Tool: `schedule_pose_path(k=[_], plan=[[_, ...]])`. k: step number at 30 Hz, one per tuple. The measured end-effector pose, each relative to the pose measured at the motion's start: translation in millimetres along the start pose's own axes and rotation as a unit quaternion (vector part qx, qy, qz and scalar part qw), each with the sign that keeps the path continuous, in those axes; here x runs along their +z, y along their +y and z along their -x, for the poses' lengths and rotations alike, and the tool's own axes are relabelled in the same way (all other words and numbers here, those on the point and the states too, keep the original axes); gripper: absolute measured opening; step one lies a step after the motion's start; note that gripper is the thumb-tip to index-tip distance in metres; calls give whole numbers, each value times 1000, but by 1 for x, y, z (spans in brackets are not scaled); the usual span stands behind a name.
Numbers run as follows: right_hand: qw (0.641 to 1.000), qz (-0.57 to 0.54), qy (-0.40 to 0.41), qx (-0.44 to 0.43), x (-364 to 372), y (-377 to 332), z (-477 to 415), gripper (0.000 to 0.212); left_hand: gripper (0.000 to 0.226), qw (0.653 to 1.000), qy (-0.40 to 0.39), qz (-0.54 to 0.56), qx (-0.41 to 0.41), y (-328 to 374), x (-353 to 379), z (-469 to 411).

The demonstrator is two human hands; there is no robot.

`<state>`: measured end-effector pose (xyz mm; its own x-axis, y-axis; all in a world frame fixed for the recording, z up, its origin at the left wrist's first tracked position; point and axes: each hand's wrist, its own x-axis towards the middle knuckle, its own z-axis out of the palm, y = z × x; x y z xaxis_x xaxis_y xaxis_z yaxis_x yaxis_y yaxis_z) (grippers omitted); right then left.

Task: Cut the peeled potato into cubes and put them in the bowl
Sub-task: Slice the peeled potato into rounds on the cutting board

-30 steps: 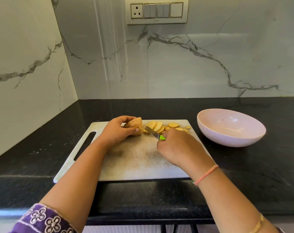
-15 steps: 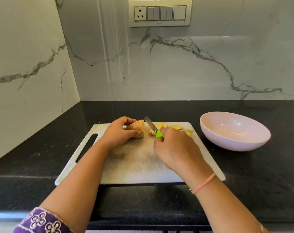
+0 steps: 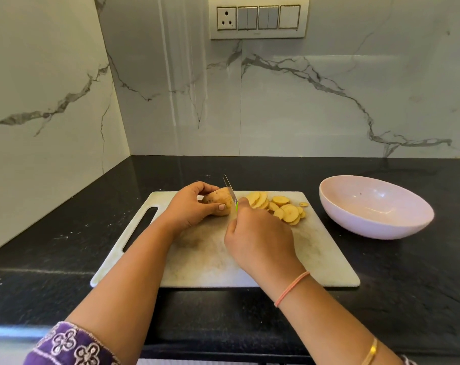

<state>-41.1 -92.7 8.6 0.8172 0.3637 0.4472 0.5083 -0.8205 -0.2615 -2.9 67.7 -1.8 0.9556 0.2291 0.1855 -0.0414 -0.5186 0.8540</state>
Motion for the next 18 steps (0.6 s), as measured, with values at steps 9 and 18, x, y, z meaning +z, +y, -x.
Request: schedule_pose_path(k=[9,18], plan=[[993,-29,-109,37,-24,-7,-12,17,38,1000,-7,6,-7,-4,-1,0],[983,-4,-179,32,-49,-24,-33,8,31,1000,-11,5,1,-6,-3,0]])
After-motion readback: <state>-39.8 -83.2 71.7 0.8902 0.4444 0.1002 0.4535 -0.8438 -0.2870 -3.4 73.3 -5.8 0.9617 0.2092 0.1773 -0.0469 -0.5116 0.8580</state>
